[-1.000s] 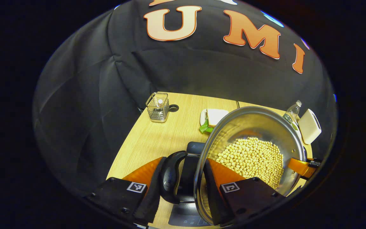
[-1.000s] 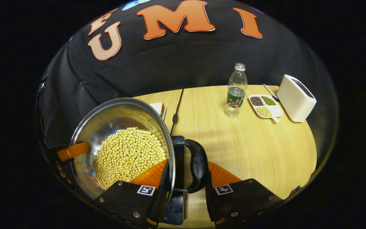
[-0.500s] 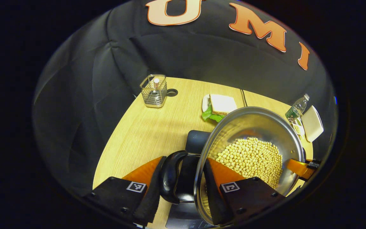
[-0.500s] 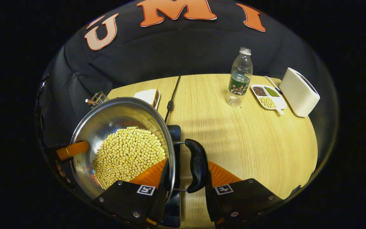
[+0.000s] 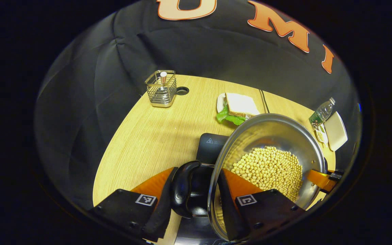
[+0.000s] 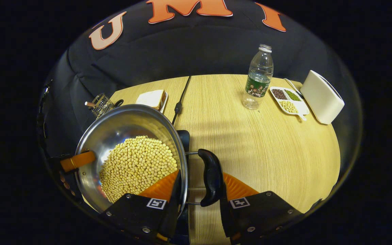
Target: First push the handle of the pot to place it horizontally, then grasp the pot with both hands and set it on the induction cooktop.
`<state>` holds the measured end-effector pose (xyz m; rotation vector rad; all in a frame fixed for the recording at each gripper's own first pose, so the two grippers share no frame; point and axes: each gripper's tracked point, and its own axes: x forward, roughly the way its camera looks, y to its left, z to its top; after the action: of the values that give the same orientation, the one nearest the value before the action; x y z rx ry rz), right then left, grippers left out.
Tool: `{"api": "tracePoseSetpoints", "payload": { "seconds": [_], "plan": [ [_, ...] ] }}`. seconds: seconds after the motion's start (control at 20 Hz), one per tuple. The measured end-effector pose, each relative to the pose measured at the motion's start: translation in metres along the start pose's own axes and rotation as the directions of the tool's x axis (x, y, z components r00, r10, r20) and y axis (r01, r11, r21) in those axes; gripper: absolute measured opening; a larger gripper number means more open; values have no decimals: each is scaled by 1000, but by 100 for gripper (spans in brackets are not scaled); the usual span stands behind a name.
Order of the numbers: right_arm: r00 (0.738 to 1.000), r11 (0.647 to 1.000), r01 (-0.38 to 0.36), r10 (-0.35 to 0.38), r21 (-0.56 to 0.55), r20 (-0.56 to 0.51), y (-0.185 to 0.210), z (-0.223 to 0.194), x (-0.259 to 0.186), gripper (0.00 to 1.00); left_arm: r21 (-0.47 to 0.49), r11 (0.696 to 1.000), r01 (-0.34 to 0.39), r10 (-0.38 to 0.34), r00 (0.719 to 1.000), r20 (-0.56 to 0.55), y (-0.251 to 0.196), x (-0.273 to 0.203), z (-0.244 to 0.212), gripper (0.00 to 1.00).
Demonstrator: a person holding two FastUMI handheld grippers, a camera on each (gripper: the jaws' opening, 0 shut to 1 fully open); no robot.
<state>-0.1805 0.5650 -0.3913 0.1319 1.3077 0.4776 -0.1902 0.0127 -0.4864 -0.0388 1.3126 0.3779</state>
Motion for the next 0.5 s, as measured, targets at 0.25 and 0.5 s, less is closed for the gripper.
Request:
{"api": "tracePoseSetpoints", "payload": {
  "seconds": [0.25, 0.5],
  "plan": [
    [1000, 999, -7, 8, -37, 28, 0, 2, -3, 60, -2, 1000, -5, 5, 1000, -5, 3, 0, -4, 74],
    [997, 993, -60, 66, -106, 46, 3, -1, -10, 70, 4, 996, -87, 86, 992, 91, 3, -13, 15, 85]
  ]
}}
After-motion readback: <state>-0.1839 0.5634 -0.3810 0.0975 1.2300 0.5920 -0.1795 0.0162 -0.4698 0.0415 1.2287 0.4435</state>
